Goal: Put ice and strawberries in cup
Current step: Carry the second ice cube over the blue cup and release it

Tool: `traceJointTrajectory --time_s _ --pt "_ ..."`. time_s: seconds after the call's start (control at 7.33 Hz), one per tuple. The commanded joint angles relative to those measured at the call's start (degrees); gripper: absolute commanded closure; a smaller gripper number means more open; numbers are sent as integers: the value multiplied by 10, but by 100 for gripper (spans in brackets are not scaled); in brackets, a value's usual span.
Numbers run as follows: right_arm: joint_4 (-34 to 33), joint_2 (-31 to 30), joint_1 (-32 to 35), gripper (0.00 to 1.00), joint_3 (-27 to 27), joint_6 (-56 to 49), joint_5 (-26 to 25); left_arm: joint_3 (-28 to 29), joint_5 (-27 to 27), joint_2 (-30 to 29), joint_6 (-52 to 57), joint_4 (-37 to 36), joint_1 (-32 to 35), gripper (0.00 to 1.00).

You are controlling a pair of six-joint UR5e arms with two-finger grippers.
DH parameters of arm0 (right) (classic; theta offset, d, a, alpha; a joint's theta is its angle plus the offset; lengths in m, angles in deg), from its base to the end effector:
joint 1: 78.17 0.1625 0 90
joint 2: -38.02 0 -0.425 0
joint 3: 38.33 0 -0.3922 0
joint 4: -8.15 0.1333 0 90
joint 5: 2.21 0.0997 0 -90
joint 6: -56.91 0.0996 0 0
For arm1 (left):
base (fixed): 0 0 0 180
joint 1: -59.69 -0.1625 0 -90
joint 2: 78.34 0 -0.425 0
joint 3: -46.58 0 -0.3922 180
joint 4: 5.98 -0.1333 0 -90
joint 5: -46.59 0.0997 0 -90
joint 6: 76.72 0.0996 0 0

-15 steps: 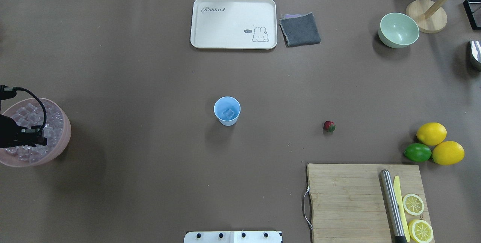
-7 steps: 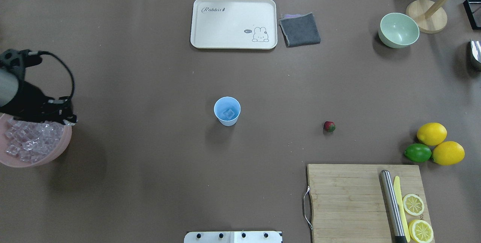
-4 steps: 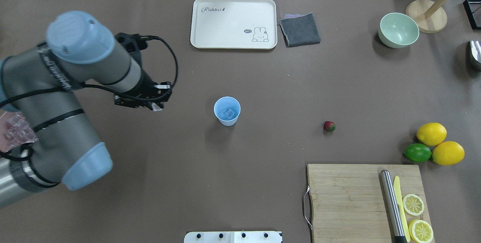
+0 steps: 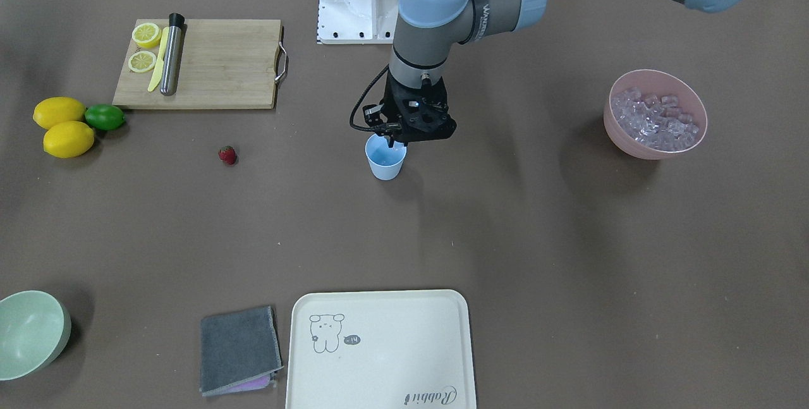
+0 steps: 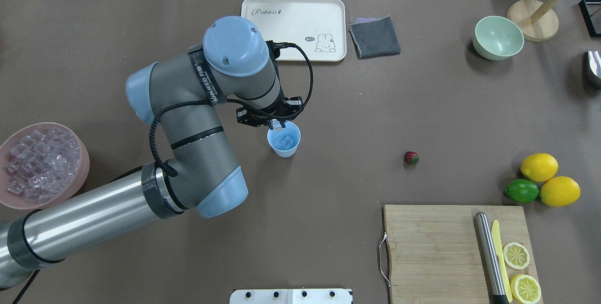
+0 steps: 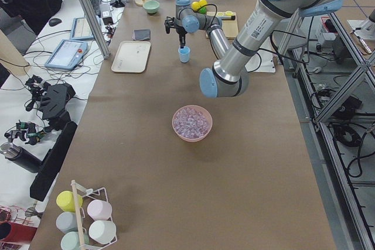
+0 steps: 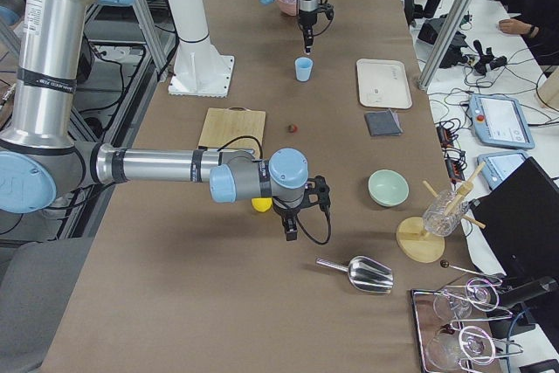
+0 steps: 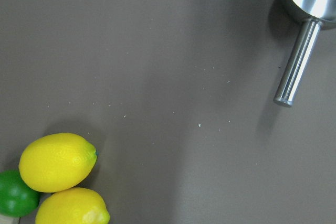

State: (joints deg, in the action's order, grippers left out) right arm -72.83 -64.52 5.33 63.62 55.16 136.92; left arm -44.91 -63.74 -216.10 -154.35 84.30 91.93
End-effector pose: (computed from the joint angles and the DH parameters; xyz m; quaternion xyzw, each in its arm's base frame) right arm 0.0114 -0.4120 0.6313 0.0496 -0.4170 -0.0957 0.9025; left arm 0.5448 -0.4603 0.1359 0.0082 0.4423 -0.0814 0.8931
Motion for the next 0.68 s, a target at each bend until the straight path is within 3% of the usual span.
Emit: traceJointTrajectory --time_s 0.0,0.14,0.27,0.55 --pt "-1 0 0 0 -1 0 1 11 34 -4 0 8 -31 47" --pt "-1 0 0 0 -1 0 1 5 34 0 3 6 -31 4" --pt "0 0 0 0 0 0 1 -2 34 1 4 3 -29 3" --pt "0 -2 1 0 0 0 3 -93 23 82 78 -14 18 3"
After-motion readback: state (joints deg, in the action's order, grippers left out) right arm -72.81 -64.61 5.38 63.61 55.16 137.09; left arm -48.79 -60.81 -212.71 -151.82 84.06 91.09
